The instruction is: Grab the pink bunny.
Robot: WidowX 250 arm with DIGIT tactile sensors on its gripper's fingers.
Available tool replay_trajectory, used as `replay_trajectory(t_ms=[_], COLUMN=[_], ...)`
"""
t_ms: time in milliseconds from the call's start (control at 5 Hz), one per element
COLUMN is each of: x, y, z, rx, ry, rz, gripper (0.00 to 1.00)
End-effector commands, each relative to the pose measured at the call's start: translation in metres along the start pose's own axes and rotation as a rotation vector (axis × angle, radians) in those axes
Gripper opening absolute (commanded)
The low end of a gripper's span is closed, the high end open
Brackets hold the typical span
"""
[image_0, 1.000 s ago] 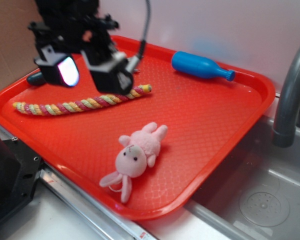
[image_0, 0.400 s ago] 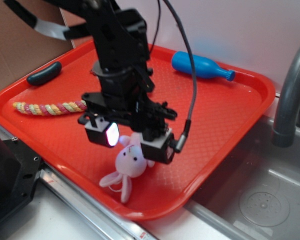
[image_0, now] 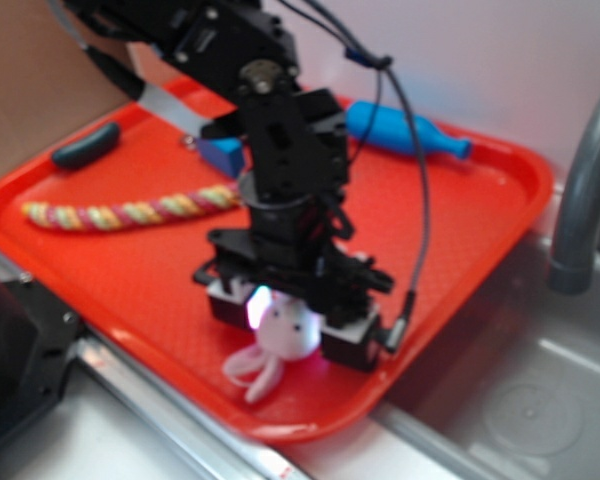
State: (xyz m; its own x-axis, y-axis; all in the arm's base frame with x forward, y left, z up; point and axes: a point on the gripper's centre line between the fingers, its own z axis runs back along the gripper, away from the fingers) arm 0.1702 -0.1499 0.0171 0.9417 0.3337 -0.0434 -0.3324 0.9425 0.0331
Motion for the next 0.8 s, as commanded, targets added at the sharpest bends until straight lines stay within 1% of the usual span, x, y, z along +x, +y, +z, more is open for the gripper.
replay_trajectory(t_ms=[0, 200, 400, 600], x=[0.003, 0.018, 0.039, 0.056], y=[0.016, 0.043, 0.077, 0.121], z=[0.003, 0.052, 0.096, 0.14], rx=[0.011, -0.022, -0.094, -0.127], ry=[-0.007, -0.048, -0.08, -0.109], rz=[0.036, 0.038, -0.026, -0.117], gripper=[0.0, 0.0, 0.0, 0.0])
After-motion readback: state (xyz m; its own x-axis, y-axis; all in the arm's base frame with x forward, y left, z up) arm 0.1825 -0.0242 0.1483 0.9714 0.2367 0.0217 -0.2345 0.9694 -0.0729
